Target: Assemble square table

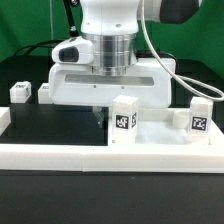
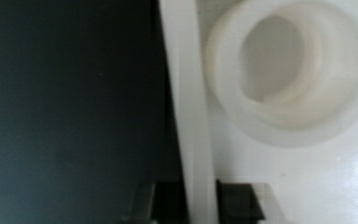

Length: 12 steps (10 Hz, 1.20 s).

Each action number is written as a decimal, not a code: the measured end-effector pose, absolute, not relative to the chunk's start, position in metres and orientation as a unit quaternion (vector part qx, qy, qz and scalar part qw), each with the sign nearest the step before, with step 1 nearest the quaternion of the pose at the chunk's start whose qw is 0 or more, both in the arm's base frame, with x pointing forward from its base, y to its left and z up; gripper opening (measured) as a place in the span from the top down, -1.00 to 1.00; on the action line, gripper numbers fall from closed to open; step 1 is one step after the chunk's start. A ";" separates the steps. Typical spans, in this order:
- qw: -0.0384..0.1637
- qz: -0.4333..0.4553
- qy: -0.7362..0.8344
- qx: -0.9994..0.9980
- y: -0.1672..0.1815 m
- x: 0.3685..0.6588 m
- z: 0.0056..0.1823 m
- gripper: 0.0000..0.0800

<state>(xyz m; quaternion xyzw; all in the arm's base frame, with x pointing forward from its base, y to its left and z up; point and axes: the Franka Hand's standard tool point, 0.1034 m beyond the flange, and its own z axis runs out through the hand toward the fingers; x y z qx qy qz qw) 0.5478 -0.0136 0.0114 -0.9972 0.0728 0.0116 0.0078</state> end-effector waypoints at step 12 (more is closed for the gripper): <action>0.006 0.009 -0.139 -0.990 -0.052 0.547 0.013 0.84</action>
Offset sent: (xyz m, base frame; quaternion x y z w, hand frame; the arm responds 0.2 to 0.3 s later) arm 0.0000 0.0000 0.0000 0.0000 0.0000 0.0000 1.0000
